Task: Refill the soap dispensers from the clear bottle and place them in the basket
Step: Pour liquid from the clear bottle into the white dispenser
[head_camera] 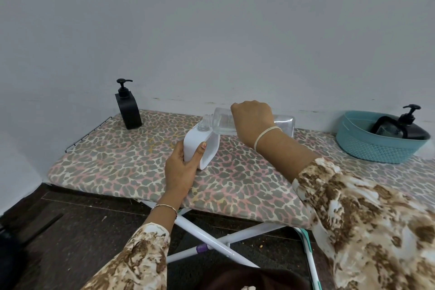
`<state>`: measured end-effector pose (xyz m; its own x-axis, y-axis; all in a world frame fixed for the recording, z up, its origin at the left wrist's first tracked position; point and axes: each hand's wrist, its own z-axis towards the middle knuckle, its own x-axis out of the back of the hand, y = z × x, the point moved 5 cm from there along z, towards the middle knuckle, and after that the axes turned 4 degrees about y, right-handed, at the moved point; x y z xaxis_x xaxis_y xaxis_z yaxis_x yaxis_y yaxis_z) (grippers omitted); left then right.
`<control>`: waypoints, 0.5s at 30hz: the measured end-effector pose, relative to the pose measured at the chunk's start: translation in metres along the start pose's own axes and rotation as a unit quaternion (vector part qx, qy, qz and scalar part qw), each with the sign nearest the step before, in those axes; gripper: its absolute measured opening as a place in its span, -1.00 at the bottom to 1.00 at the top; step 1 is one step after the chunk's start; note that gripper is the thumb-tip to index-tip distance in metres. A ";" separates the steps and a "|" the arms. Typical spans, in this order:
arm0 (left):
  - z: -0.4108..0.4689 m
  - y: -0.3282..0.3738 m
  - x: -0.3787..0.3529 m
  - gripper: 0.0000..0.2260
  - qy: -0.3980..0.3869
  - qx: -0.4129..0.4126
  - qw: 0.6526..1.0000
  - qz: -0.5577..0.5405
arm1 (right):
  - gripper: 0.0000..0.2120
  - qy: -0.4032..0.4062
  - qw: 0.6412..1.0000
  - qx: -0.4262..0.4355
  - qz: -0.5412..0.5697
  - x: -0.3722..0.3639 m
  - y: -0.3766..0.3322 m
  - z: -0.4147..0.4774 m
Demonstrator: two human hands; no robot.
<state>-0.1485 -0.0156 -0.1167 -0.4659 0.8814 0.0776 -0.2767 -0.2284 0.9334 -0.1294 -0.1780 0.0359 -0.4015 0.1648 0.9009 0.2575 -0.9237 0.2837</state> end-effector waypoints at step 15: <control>0.002 -0.005 0.000 -0.75 -0.021 0.015 0.999 -0.023 | -0.81 0.000 1.000 0.003 -0.007 -0.002 0.000 0.000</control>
<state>-0.1460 -0.0140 -0.1204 -0.4173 0.9075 0.0490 -0.2709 -0.1757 0.9464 -0.1284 -0.1777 0.0345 -0.4055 0.1767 0.8969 0.2569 -0.9196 0.2973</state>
